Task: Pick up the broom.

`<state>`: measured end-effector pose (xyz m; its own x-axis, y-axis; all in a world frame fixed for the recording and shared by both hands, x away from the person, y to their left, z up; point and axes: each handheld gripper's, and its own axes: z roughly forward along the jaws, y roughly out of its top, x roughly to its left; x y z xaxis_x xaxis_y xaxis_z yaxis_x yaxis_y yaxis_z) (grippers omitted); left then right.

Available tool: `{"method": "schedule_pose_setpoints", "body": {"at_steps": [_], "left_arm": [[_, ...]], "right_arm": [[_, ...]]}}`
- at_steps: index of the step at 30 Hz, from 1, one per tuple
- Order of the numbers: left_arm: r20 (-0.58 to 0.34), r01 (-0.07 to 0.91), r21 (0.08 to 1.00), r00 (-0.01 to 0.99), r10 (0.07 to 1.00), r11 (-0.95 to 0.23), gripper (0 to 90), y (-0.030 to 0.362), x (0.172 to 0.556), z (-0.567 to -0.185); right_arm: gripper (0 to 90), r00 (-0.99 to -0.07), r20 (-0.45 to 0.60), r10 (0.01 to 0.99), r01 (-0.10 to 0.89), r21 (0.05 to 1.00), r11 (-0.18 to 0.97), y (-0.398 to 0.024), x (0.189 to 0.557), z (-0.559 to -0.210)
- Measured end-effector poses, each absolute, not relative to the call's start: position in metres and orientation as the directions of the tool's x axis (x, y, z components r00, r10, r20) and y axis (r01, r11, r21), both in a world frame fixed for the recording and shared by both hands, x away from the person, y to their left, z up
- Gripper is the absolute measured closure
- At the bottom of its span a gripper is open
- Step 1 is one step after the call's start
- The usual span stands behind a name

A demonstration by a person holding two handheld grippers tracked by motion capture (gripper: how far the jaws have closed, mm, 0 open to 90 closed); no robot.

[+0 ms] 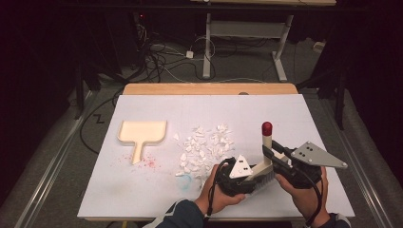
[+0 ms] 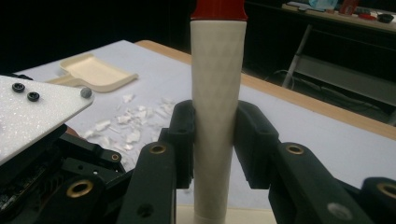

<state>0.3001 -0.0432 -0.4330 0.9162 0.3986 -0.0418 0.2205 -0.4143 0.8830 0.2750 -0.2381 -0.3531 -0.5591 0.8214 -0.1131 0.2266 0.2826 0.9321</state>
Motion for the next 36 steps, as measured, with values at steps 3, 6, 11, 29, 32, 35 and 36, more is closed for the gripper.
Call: {"method": "schedule_pose_setpoints", "body": {"at_steps": [3,6,11,29,32,35,36], "left_arm": [[-0.060,0.227,0.882,0.923,0.379,-0.413,62.2,-0.030,0.301,-0.427],[-0.062,0.229,0.878,0.925,0.376,-0.420,63.6,-0.021,0.301,-0.423],[-0.049,0.207,0.874,0.937,0.345,-0.439,64.8,0.007,0.298,-0.412],[0.036,0.064,0.841,0.984,0.173,-0.538,64.8,0.074,0.266,-0.408],[0.031,0.058,0.833,0.988,0.150,-0.550,64.8,0.076,0.265,-0.412],[0.029,0.049,0.830,0.991,0.130,-0.555,64.7,0.076,0.265,-0.413],[0.029,0.049,0.830,0.991,0.130,-0.555,64.7,0.076,0.265,-0.413]], "right_arm": [[69.7,-0.589,-0.108,0.801,0.203,0.940,0.275,-0.237,0.272,-0.350],[68.2,-0.623,-0.121,0.773,0.175,0.941,0.289,-0.235,0.270,-0.348],[61.1,-0.678,-0.147,0.720,0.136,0.938,0.320,-0.229,0.267,-0.346],[37.3,-0.933,-0.195,0.302,0.049,0.763,0.645,-0.194,0.270,-0.383],[39.4,-0.959,-0.152,0.241,0.048,0.748,0.662,-0.184,0.273,-0.393],[51.8,-0.977,-0.110,0.182,0.040,0.745,0.666,-0.177,0.274,-0.400],[54.1,-0.982,-0.092,0.165,0.043,0.742,0.669,-0.175,0.275,-0.402]]}}
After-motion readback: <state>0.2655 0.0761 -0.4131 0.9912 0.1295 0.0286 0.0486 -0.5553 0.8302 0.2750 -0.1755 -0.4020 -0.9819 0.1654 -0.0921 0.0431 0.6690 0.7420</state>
